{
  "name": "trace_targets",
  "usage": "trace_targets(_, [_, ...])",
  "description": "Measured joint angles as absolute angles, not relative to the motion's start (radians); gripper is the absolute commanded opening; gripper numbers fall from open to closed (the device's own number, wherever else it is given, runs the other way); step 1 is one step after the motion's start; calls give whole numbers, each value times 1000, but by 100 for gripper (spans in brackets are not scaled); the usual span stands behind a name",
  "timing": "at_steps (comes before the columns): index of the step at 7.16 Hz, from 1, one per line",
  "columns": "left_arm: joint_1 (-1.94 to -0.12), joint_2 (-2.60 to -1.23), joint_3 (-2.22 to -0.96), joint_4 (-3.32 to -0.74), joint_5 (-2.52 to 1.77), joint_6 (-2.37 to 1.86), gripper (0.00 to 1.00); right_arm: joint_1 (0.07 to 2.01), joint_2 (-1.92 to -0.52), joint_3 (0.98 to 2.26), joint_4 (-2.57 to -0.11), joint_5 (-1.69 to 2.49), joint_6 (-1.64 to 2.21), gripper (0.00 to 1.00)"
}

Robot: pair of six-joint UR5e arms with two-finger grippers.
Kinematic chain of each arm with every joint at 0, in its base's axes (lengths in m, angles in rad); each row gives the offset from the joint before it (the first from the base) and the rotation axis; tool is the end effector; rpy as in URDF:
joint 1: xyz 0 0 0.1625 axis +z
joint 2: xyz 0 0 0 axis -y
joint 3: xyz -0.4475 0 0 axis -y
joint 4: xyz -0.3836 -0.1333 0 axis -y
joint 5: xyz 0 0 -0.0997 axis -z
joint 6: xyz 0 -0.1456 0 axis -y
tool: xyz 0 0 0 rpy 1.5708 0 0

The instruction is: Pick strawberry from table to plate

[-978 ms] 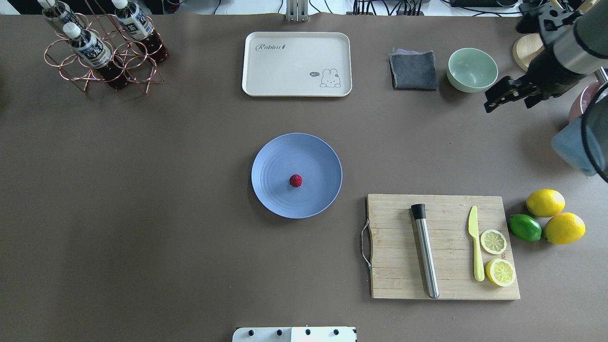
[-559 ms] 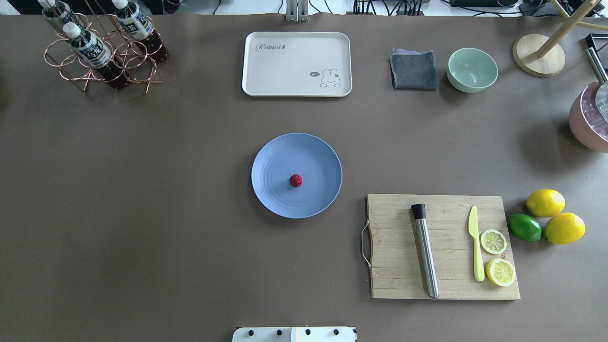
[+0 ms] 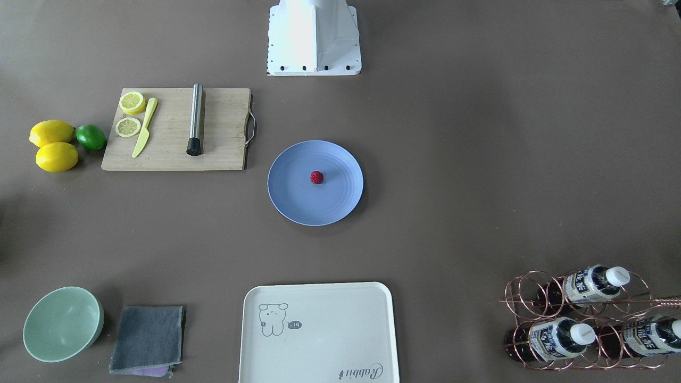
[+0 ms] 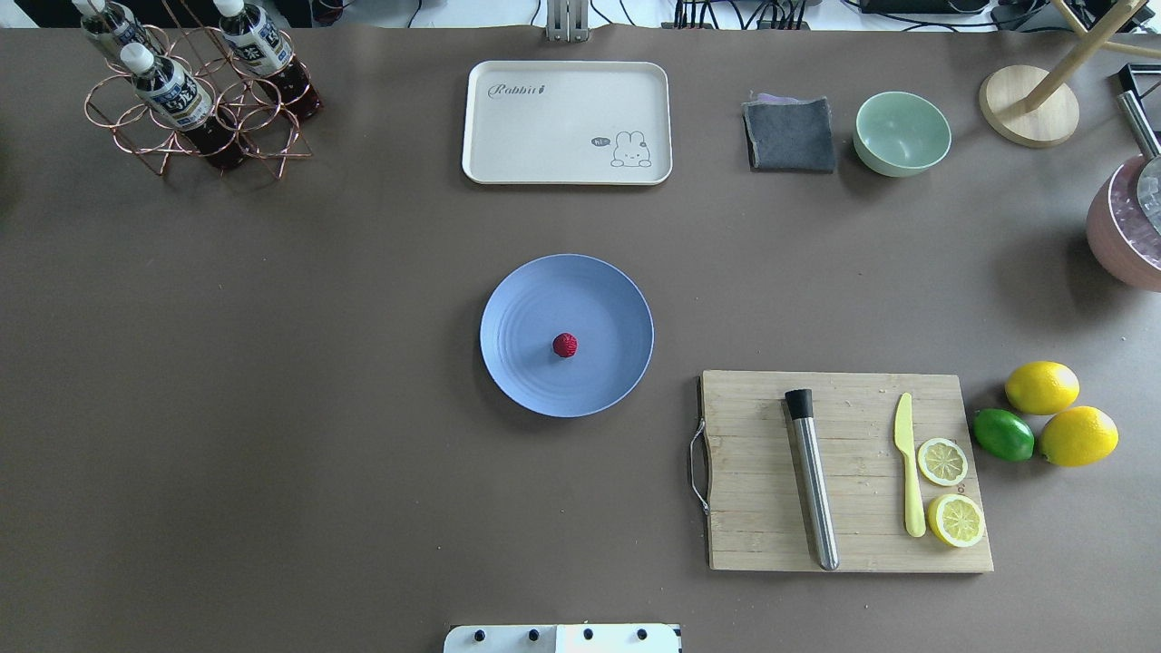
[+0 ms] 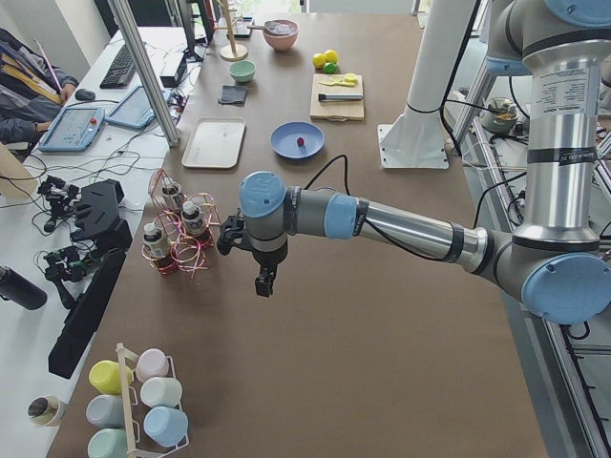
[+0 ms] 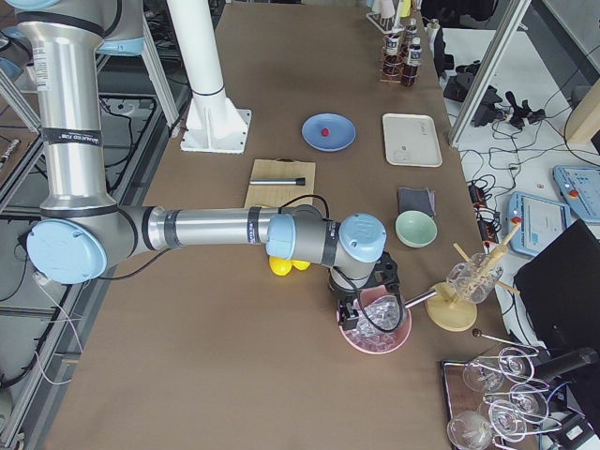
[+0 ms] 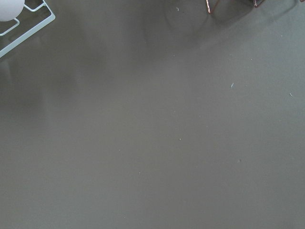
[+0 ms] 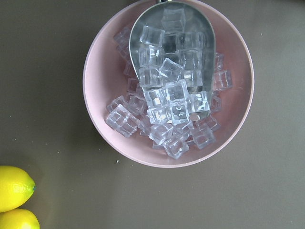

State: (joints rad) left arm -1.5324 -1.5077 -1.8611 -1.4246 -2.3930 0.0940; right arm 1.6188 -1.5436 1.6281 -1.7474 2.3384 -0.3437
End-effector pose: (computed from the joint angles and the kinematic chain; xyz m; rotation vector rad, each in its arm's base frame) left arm -0.0092 -0.4536 0.6134 0.0993 0.8202 0.1581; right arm 0.0554 -0.4819 0.6910 0.0636 -0.7714 -0.2455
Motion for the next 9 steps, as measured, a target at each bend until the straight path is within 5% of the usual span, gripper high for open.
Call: trace_targets(9, [-1603,-1446,-1798,-1424,-2335,124,97,1629,-1552,1650,-1748,2340,-334,100])
